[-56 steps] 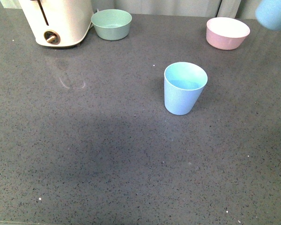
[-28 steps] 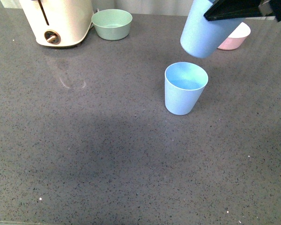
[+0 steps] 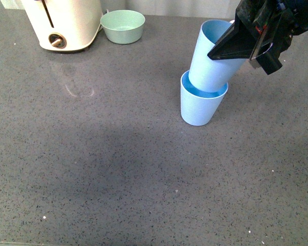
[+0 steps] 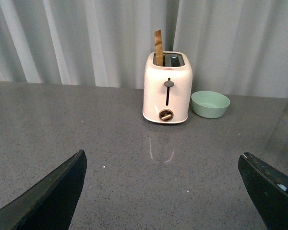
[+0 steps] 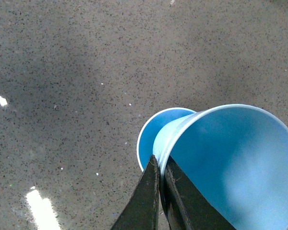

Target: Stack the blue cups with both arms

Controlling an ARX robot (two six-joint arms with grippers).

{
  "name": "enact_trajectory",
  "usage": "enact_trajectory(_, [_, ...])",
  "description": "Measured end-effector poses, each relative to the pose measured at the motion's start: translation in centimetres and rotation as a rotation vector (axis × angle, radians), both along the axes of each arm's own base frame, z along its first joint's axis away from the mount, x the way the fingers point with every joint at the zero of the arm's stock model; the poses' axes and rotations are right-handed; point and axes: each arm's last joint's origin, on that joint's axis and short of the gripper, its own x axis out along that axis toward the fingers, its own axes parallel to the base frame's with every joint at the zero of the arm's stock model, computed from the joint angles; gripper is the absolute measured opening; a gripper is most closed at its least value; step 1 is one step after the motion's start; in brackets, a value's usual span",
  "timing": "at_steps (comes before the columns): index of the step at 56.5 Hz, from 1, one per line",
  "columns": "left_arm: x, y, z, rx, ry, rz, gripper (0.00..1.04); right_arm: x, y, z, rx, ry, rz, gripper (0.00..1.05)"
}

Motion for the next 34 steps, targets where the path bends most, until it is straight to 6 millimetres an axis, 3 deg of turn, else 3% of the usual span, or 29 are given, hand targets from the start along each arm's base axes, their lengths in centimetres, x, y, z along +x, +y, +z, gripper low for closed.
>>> enact_trajectory(12, [0.0, 0.0, 0.0, 0.000, 0.000, 0.000, 0.96, 0.2, 0.2, -0.7, -0.002, 0.011, -0.012, 0.04])
enact_trajectory(26, [0.0, 0.0, 0.0, 0.000, 0.000, 0.000, 0.96, 0.5, 0.2, -0.6, 0.025, 0.010, -0.040, 0.41])
enact_trajectory(34, [0.0, 0.0, 0.0, 0.000, 0.000, 0.000, 0.96, 0.6, -0.5, 0.5, 0.084, -0.011, -0.071, 0.62])
